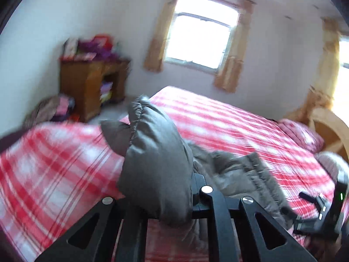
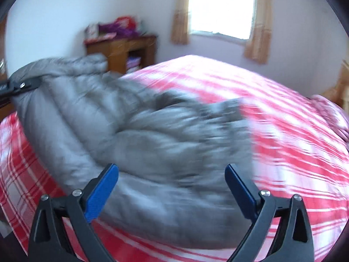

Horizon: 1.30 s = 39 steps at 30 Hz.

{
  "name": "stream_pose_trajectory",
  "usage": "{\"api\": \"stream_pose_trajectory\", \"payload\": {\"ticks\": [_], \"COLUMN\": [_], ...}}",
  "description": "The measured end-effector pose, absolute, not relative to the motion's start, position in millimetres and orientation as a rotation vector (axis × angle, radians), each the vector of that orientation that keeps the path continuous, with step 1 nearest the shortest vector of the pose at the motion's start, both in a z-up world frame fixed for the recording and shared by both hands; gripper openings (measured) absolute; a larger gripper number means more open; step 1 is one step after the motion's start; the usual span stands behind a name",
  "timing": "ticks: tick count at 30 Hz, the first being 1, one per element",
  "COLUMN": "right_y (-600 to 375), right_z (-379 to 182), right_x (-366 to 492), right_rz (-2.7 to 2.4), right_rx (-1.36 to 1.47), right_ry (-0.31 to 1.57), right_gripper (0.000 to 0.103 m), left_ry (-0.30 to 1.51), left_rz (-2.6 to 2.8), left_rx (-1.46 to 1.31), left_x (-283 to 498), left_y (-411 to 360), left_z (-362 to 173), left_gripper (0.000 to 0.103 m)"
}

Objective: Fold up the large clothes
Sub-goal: 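Lift the jacket bundle with the left tool and carry it toward the bed edge, then grasp the folded jacket bundle with the right tool while the left tool grasps it too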

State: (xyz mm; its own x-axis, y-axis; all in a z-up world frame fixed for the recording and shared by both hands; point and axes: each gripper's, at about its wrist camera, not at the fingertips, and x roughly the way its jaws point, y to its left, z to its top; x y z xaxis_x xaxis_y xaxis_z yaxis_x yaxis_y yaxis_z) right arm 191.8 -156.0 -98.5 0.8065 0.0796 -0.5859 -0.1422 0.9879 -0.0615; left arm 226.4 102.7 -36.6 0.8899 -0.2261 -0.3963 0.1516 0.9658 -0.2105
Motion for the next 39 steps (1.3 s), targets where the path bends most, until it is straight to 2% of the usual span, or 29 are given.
{"api": "stream_pose_trajectory", "payload": {"ticks": [7,12,16,19,22,25,26,27,32,34,39], "right_y": [-293,-348,-385,-401,-414,-415,-414,-413,-413,-414,-387], "right_z": [-104,-121,-138,-151,-161,-163,-162,-162,-158,-149,-86], "right_x": [181,174,163,151,146,145,146,148,149,151,176], "right_rz": [-0.177,-0.290,-0.353,-0.380,-0.388,-0.380,-0.376,-0.370,-0.359,-0.344,-0.236], "right_rx": [0.089,0.138,0.176,0.190,0.229,0.248,0.242,0.234,0.251,0.279,0.277], "right_ry": [0.639,0.681,0.717,0.739,0.755,0.758,0.758,0.762,0.762,0.756,0.690], "right_gripper": [0.101,0.101,0.101,0.101,0.101,0.101,0.101,0.101,0.100,0.089,0.088], "left_ry": [0.372,0.437,0.541,0.543,0.539,0.476,0.445,0.409,0.346,0.330,0.421], "left_rz": [-0.458,-0.647,-0.747,-0.742,-0.718,-0.719,-0.712,-0.704,-0.690,-0.617,-0.298], "left_rx": [0.116,0.255,0.375,0.458,0.495,0.502,0.500,0.488,0.367,0.320,0.208], "left_x": [214,221,221,212,206,187,179,169,161,174,255], "left_y": [-34,-126,-175,-192,-200,-206,-205,-203,-167,-145,-77], "left_z": [-16,-58,-102,-121,-116,-97,-89,-77,-33,-21,-18], "left_gripper": [0.011,0.011,0.011,0.014,0.028,0.061,0.084,0.097,0.098,0.098,0.098]}}
